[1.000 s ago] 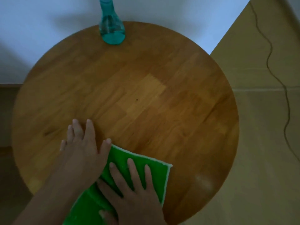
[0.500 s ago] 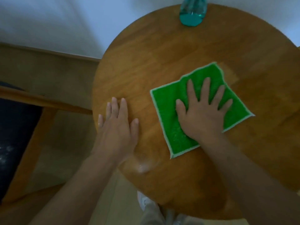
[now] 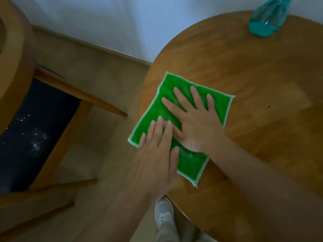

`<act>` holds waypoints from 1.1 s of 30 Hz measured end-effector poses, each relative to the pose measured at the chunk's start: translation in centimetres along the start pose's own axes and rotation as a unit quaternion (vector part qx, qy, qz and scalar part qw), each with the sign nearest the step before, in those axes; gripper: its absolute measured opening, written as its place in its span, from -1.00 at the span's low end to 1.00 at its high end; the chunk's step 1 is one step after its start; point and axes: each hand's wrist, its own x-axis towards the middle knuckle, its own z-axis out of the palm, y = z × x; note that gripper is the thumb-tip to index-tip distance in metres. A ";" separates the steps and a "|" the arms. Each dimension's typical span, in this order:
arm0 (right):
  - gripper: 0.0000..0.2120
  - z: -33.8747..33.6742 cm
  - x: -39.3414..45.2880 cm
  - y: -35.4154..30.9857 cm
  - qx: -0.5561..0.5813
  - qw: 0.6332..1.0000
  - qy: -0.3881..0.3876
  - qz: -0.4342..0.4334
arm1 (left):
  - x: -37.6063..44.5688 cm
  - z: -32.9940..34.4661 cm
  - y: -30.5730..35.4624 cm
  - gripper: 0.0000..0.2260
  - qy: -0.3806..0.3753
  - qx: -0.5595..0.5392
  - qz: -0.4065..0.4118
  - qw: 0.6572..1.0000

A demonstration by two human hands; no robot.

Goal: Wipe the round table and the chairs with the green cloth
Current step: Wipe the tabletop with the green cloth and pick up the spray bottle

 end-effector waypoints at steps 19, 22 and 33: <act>-0.37 -0.7 -3.5 6.9 -0.003 0.995 -0.058 0.086 | 3.5 4.0 -0.5 -0.40 0.200 -0.239 -0.277 0.909; -0.37 -1.5 4.9 6.9 0.031 0.988 -0.001 0.154 | 3.5 4.1 -0.5 -0.42 0.204 -0.220 -0.278 0.912; -0.40 0.0 -1.8 0.1 -0.021 0.986 -0.039 -0.161 | 3.3 4.0 -0.6 -0.64 0.238 -0.242 -0.315 0.886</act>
